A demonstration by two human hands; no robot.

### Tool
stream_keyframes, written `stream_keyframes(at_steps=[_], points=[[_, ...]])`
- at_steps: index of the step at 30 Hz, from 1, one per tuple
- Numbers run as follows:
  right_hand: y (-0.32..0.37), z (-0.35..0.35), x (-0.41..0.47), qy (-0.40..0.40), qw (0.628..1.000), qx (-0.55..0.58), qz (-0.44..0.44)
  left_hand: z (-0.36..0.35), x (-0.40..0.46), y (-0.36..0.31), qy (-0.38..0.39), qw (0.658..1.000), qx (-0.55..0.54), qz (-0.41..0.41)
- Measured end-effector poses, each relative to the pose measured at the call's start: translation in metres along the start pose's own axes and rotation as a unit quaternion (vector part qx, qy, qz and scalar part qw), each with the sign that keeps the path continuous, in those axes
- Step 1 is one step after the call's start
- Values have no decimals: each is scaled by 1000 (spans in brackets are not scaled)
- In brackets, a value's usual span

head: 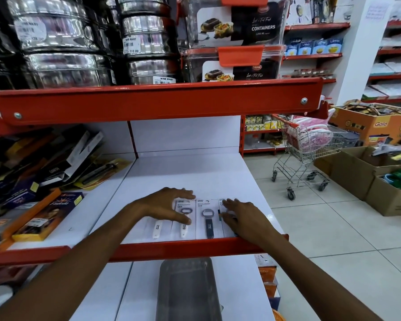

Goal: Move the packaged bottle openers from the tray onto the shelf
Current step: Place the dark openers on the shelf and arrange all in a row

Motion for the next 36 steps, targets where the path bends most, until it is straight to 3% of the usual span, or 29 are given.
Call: stream_keyframes(at_steps=[5,36], points=[[7,-14,4,39,999,-1,3,-9,-7,32,61,995,63,56],[9,-15,0,68,998,-7,-16,-1,-13,44,43,998,14,43]])
Point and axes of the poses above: each hand's wrist, its own x-axis towards the middle knuckle, its own z-axis out of the back of the hand, y = z × x, the point moved 9 cm from there along x, towards the middle knuckle, and after that the axes turned 12 degrees about -x, right-handed, at the moved point
